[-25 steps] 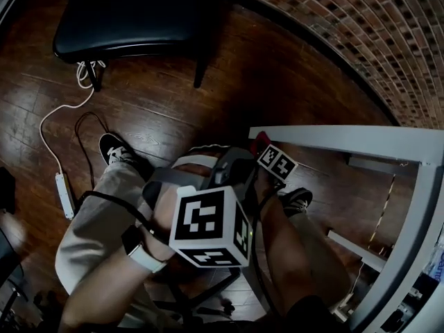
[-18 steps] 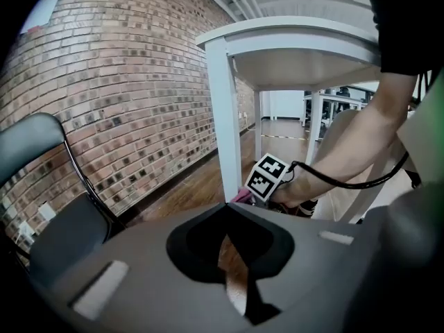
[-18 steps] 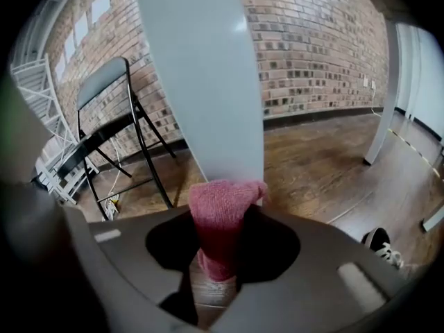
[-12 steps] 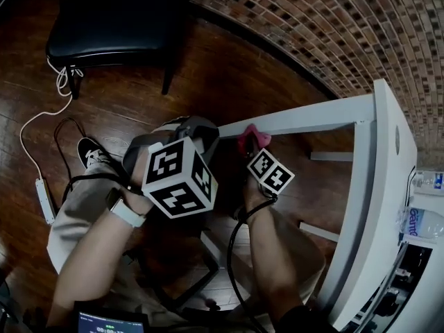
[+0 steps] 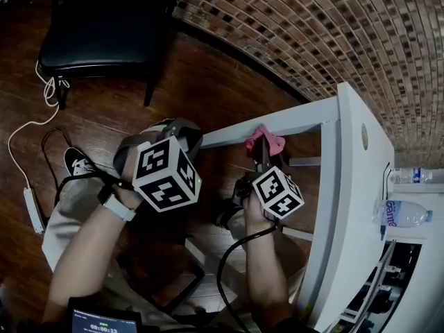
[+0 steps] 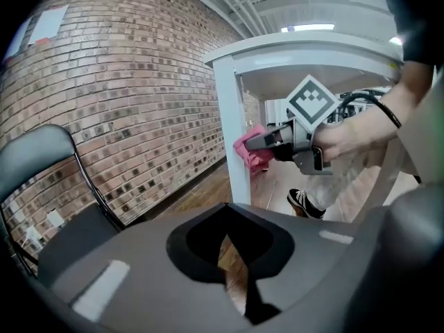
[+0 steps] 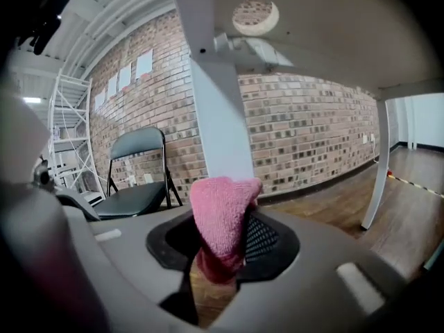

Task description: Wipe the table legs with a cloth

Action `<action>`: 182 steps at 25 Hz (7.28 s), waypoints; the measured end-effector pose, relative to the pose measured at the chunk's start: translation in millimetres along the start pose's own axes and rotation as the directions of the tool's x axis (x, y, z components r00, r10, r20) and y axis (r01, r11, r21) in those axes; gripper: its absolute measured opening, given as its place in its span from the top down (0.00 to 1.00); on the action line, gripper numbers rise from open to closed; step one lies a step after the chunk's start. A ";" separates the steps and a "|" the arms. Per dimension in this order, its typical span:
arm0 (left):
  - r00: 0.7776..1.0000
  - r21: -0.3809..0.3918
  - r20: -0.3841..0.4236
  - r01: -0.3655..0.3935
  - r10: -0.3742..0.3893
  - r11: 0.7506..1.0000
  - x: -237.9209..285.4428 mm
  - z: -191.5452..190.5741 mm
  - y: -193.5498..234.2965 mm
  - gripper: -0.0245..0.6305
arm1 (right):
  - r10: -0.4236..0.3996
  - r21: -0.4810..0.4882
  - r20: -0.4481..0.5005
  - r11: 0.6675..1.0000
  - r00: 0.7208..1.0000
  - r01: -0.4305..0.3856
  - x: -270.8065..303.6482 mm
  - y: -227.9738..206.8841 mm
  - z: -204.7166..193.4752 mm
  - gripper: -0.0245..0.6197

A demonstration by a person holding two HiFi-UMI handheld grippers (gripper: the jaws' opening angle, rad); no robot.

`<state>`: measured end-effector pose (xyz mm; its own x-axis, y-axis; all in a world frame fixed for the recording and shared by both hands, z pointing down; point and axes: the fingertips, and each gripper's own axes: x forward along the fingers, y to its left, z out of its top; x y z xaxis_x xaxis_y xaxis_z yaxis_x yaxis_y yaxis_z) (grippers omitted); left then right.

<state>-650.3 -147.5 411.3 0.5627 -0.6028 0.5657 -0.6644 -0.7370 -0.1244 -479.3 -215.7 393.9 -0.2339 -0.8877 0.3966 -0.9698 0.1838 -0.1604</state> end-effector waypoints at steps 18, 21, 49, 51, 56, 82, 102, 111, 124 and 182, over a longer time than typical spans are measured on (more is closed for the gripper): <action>1.000 0.056 -0.006 -0.006 0.007 0.998 2.7 2.1 -4.6 0.96 | -0.175 -0.102 0.319 0.971 0.931 0.218 -64.4 -9.6 87.8 0.80; 1.000 0.063 -0.010 -0.006 0.006 0.998 4.1 2.0 -5.5 0.96 | -0.171 -0.143 0.340 0.962 0.925 0.231 -59.5 -5.8 90.3 0.81; 0.999 0.090 -0.042 0.011 -0.007 0.996 9.5 -2.6 -13.5 0.96 | -0.158 -0.253 0.516 0.911 0.842 0.326 -61.4 14.4 121.0 0.80; 0.999 0.092 -0.046 0.013 -0.009 0.996 10.0 -3.5 -14.7 0.96 | -0.157 -0.257 0.508 0.911 0.847 0.323 -58.1 11.9 114.4 0.80; 0.998 0.100 -0.058 0.020 -0.015 0.995 11.8 -6.3 -18.1 0.96 | -0.148 -0.262 0.487 0.916 0.861 0.305 -48.1 6.0 93.8 0.80; 0.996 0.115 -0.081 0.046 -0.036 0.992 18.8 -10.3 -26.4 0.96 | -0.068 -0.275 0.543 0.927 0.837 0.254 -38.8 9.2 78.3 0.82; 0.995 0.108 -0.091 0.045 -0.036 0.993 20.5 -13.5 -25.8 0.96 | -0.127 -0.273 0.350 0.934 0.928 0.230 5.8 -12.6 -25.0 0.80; 0.994 0.103 -0.099 0.058 -0.048 0.993 19.2 -15.6 -28.7 0.96 | -0.143 -0.294 0.262 0.930 0.954 0.220 28.0 -22.5 -74.9 0.80; 0.988 0.092 -0.139 0.077 -0.064 0.993 24.6 -23.3 -31.2 0.96 | -0.179 -0.312 0.024 0.934 0.984 0.177 68.3 -48.7 -167.7 0.80; 0.984 0.022 -0.149 0.100 -0.096 0.995 14.4 -39.3 -33.9 0.96 | -0.073 0.373 -0.349 0.904 0.934 0.210 140.3 -4.3 -255.1 0.80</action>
<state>-639.1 -119.1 455.7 0.5443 -0.4771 0.6900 -0.5935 -0.8003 -0.0852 -525.7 -233.4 680.8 -0.1717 -0.6953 0.6979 -0.8997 -0.1780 -0.3986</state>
